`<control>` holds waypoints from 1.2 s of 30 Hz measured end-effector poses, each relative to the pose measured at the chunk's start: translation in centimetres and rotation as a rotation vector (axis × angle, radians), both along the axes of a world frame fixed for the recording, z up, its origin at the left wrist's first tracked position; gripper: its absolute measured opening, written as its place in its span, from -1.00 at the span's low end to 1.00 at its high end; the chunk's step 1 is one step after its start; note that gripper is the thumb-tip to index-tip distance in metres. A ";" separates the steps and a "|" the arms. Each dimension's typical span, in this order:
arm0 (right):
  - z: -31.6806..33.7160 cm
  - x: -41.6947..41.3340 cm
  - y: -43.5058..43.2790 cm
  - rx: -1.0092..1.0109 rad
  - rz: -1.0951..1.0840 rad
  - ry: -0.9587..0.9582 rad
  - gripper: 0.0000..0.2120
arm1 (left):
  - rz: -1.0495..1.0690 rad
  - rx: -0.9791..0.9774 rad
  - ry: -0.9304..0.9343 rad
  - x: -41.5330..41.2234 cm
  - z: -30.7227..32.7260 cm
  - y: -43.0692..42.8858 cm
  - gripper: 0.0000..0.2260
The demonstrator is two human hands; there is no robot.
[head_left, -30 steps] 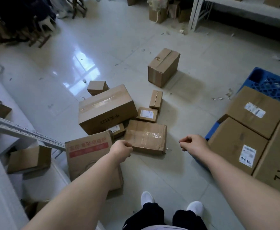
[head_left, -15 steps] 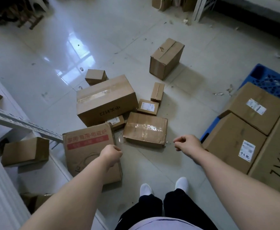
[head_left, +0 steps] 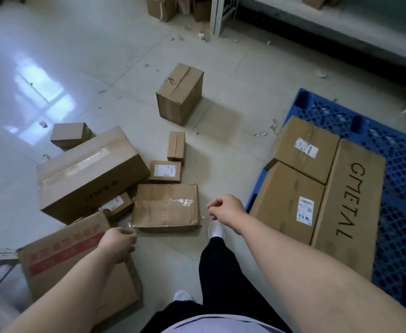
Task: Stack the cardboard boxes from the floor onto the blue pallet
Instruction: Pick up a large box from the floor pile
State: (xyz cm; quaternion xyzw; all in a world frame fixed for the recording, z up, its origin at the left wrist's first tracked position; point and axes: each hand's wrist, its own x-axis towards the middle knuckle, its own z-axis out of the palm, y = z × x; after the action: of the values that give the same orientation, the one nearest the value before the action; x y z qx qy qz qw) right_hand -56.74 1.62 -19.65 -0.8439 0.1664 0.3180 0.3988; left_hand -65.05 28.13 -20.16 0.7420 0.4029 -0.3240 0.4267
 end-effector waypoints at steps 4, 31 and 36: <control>-0.4 5.0 -1.4 -0.009 -0.004 0.044 -0.72 | 0.032 0.004 0.015 5.1 -0.2 -1.1 -0.78; -6.1 30.3 29.0 -0.015 0.441 0.094 -0.83 | 0.651 -0.142 0.017 20.2 -3.1 18.9 -0.72; -8.3 33.5 35.0 -0.031 0.560 0.088 -0.81 | 0.825 -0.232 0.027 20.4 -7.6 22.0 -0.70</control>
State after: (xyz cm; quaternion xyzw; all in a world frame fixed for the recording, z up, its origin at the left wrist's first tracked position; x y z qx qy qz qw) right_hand -23.23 36.57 -27.96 -0.8485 -0.0514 0.4494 0.2748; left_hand -44.62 50.12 -27.75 0.4615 0.6325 -0.1788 0.5958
